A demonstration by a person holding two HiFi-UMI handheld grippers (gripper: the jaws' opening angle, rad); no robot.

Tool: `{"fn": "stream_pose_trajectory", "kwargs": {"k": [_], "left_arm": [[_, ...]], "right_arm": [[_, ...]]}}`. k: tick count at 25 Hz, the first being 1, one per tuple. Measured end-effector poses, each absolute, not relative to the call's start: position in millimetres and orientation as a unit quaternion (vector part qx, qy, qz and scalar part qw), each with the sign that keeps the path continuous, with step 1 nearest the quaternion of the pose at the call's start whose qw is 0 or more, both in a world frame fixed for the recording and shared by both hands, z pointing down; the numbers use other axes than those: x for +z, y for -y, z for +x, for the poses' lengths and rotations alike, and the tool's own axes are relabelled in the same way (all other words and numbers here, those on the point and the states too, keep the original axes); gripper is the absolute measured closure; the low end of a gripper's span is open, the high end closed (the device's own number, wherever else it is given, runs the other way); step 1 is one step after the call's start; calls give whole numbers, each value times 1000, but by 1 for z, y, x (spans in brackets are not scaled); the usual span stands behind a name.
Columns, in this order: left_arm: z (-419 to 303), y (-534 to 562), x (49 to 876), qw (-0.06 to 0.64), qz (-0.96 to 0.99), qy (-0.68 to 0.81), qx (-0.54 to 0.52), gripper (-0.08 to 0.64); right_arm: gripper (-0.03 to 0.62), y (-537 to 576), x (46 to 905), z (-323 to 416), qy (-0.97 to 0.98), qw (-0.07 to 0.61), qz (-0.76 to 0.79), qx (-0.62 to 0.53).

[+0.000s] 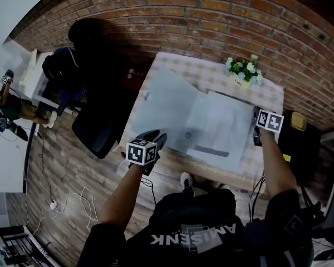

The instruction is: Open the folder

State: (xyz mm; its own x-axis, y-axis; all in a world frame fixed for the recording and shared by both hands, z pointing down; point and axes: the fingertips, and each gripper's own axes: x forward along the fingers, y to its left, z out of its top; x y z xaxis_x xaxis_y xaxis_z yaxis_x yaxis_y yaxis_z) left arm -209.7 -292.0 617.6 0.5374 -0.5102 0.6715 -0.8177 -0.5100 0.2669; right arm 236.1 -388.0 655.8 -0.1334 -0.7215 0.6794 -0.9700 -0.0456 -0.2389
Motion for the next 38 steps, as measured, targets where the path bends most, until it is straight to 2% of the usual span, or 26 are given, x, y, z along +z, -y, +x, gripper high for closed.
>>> {"fn": "stream_pose_trajectory", "kwargs": {"k": [8,17,23,28,32,38], "left_arm": [[-159,285,575,286,839,418,197,413],[-111,281,537,236,855,435,155,413],[-72,276,499,177,883,414,132,413],[-48,275,465,154,894,407,107,437],[-34,272,439,131,899,409,86,514],[-16,278,408,117,904,407,65,540]], "right_arm": [[531,370,607,223,708,144,610,324],[532,334,539,222,751,108,585,287],[532,308,478,215,783,68,566,247],[532,283,432,208,805,46,550,216],[534,264,407,214,810,37,551,197],[534,245,380,236,794,10,577,190]]}}
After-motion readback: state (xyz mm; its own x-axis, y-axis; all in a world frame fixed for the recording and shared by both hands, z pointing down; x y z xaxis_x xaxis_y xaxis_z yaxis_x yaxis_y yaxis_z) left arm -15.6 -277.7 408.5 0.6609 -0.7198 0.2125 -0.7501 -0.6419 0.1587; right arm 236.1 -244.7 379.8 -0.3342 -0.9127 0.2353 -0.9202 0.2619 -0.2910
